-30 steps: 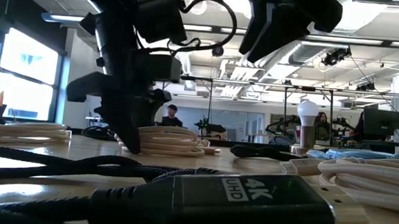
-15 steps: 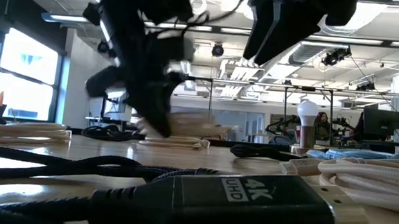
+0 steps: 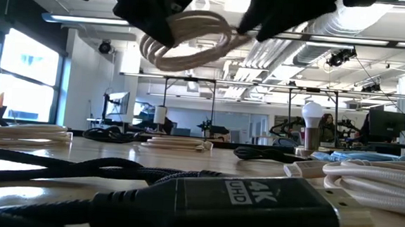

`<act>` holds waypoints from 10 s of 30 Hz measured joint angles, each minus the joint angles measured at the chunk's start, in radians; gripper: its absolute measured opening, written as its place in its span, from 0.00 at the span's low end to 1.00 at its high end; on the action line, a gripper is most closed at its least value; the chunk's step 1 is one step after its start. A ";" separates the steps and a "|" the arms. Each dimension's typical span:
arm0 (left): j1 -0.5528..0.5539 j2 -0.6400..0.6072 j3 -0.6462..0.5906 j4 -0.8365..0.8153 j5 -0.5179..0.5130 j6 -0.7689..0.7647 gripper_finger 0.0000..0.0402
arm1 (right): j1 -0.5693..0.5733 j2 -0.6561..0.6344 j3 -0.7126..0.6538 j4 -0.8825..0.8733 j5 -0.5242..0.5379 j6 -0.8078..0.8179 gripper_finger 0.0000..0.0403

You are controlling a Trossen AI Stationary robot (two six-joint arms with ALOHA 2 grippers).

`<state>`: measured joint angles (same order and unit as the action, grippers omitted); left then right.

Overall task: Sort HDMI cables
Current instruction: Put the white HDMI cable into the transparent bin, then put the black HDMI cable into the orange bin

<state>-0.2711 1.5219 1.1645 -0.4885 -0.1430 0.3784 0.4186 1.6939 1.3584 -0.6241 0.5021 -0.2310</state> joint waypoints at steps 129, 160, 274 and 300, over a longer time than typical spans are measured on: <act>0.002 0.002 0.000 0.067 0.051 -0.014 0.45 | 0.494 -0.380 0.065 -0.710 -0.405 1.605 0.09; 0.002 0.002 0.000 0.050 0.111 -0.080 0.45 | 0.359 -0.449 -0.162 -0.775 -0.352 1.618 0.54; -0.310 0.047 0.000 0.029 -0.495 0.440 0.45 | -0.039 0.063 -0.162 0.434 -0.407 0.353 0.04; -0.185 0.067 -0.001 0.172 -0.228 0.429 0.45 | -0.038 0.064 -0.162 0.441 -0.431 0.343 0.04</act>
<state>-0.4558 1.5887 1.1637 -0.3168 -0.3714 0.8070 0.3801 1.7576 1.1965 -0.1833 0.0708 0.1116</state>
